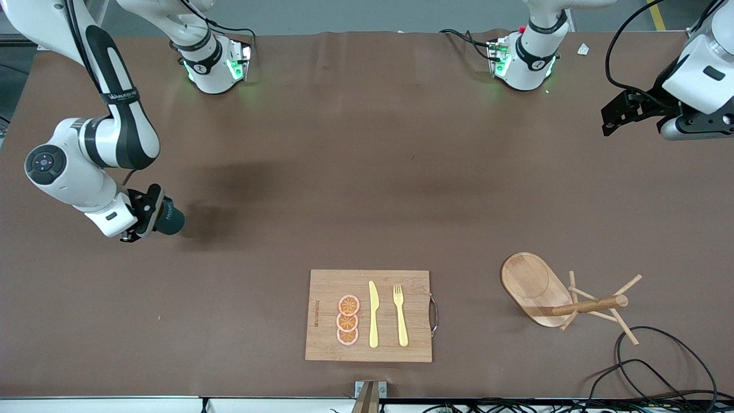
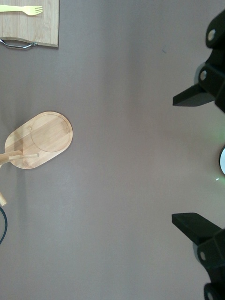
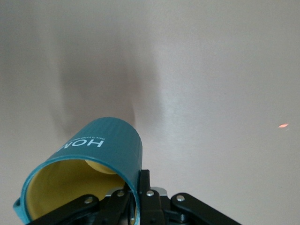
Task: Transfer cup from left to right arm and place
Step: 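Carry the mug with the right gripper away from the cutting board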
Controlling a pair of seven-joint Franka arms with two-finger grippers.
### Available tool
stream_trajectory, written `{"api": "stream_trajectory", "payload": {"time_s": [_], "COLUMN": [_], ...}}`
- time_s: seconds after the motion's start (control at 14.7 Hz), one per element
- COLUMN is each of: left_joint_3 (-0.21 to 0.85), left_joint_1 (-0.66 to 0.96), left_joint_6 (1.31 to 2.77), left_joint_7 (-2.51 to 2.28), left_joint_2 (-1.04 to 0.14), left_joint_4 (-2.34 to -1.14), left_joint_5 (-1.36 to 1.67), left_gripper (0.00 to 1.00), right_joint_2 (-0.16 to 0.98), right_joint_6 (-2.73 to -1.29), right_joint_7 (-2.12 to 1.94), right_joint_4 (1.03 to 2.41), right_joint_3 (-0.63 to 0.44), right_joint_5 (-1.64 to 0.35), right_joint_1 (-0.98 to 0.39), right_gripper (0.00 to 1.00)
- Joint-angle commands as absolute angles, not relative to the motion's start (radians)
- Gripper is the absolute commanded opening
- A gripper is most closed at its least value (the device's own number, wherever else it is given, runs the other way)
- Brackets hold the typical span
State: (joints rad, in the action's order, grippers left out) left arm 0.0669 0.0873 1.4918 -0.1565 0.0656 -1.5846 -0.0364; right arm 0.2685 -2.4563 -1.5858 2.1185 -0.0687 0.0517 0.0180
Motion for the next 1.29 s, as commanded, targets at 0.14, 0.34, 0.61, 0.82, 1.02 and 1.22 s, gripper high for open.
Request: {"api": "stream_trajectory", "payload": {"time_s": [0.14, 0.34, 0.61, 0.82, 1.02, 1.22], "left_joint_3": [0.057, 0.057, 0.069, 0.066, 0.066, 0.067], "left_joint_1": [0.081, 0.074, 0.017, 0.015, 0.015, 0.017], "left_joint_6": [1.496, 1.505, 1.526, 1.526, 1.528, 1.535], "left_joint_7": [-0.141, -0.111, -0.103, -0.101, -0.100, -0.100], "left_joint_2": [0.086, 0.060, 0.000, -0.005, -0.002, -0.005], "left_joint_4": [-1.598, -1.568, -1.508, -1.505, -1.503, -1.503], "left_joint_5": [-0.023, -0.023, -0.025, -0.035, -0.037, -0.034], "left_gripper": [1.00, 1.00, 1.00, 1.00, 1.00, 1.00], "right_joint_2": [0.334, 0.340, 0.362, 0.362, 0.362, 0.364], "right_joint_6": [-2.601, -2.608, -2.597, -2.579, -2.579, -2.580], "right_joint_7": [-1.937, -2.061, -2.290, -2.408, -2.525, -2.637], "right_joint_4": [2.128, 2.114, 2.080, 2.080, 2.080, 2.080], "right_joint_3": [-0.048, -0.048, -0.045, -0.044, -0.043, -0.041], "right_joint_5": [0.077, 0.077, 0.075, 0.075, 0.075, 0.075], "right_joint_1": [0.083, 0.087, 0.081, 0.078, 0.071, 0.071], "right_gripper": [0.01, 0.01, 0.01, 0.01, 0.01, 0.01]}}
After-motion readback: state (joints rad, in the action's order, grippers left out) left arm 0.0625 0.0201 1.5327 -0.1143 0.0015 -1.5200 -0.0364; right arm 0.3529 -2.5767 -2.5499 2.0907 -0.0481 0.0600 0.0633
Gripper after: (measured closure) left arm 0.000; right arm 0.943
